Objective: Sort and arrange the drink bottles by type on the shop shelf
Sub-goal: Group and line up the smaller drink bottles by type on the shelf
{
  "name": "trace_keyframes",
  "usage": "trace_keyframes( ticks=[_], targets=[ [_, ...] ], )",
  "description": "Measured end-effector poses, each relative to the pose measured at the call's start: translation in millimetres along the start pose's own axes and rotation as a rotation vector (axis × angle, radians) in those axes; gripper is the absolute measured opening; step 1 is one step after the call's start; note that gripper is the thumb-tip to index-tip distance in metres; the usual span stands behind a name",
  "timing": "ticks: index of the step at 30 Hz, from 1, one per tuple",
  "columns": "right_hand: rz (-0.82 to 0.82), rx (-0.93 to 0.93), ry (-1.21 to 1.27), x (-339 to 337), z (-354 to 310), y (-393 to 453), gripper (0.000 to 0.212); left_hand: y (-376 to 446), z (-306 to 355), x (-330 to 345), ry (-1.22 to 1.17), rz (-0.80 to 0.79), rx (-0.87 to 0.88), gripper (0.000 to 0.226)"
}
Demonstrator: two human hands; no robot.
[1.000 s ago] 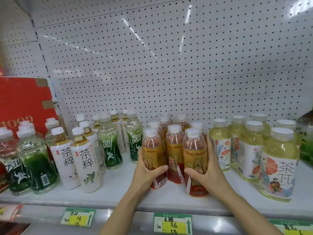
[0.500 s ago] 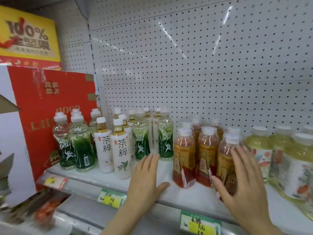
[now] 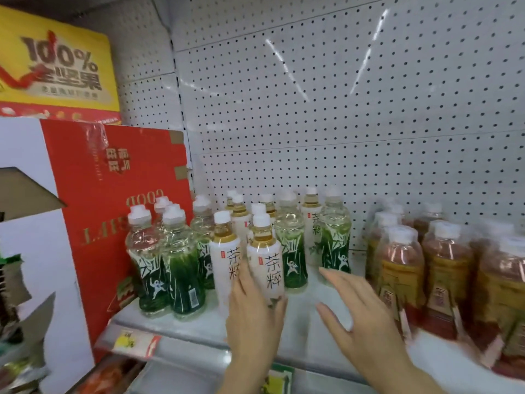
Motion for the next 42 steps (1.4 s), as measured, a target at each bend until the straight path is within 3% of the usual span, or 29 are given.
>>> trace_keyframes(
  ticks=[4, 10, 15, 19, 24, 31, 33, 36, 38, 40, 42],
  targets=[
    [-0.042, 0.18, 0.028, 45.0, -9.7, 15.8, 0.055, -2.7, -15.7, 15.3, -0.066, -0.056, 0.035, 0.119],
    [0.092, 0.36, -0.154, 52.0, 32.2, 97.5, 0.062, 2.8, -20.7, 36.8, 0.025, -0.077, 0.129, 0.125],
    [0.01, 0.683, -0.092, 73.7, 73.2, 128.2, 0.086, -0.2, -19.2, 33.1, -0.03, -0.121, 0.111, 0.115],
    [-0.035, 0.81, -0.016, 85.2, 89.2, 117.9, 0.095, -2.3, -20.2, 28.4, -0.078, -0.166, 0.097, 0.119],
    [0.056, 0.669, 0.04, 75.1, 69.5, 114.9, 0.092, 6.3, -18.3, 24.8, -0.105, -0.234, 0.069, 0.123],
    [0.196, 0.473, 0.066, 24.2, 35.7, 128.4, 0.091, 6.1, 2.9, 26.6, -0.148, -0.259, 0.038, 0.108],
    [0.202, 0.449, 0.065, 11.9, 33.1, 126.2, 0.088, 11.1, 13.7, 12.8, -0.15, -0.176, 0.08, 0.101],
    [0.188, 0.463, 0.1, -2.6, 27.2, 119.5, 0.085, 51.2, 47.8, -23.6, -0.257, 0.116, 0.245, 0.067],
    [0.179, 0.478, 0.144, -8.7, 24.1, 113.4, 0.086, 100.7, 77.1, -39.9, -0.234, 0.187, 0.35, 0.048],
    [0.172, 0.487, 0.183, -13.7, 19.2, 106.7, 0.085, 156.7, 103.8, -37.4, -0.061, 0.005, 0.398, 0.042],
    [0.167, 0.504, 0.215, -18.2, 14.4, 98.5, 0.083, 193.4, 120.3, -17.9, 0.166, -0.351, 0.344, 0.047]
  ],
)
Point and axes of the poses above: each hand's wrist, its own y-axis towards the middle knuckle, its own x-axis out of the palm, z = x × y, the point moved 3 cm from there along y, towards the middle knuckle, and after that the axes turned 7 degrees about z, right-handed, at the moved point
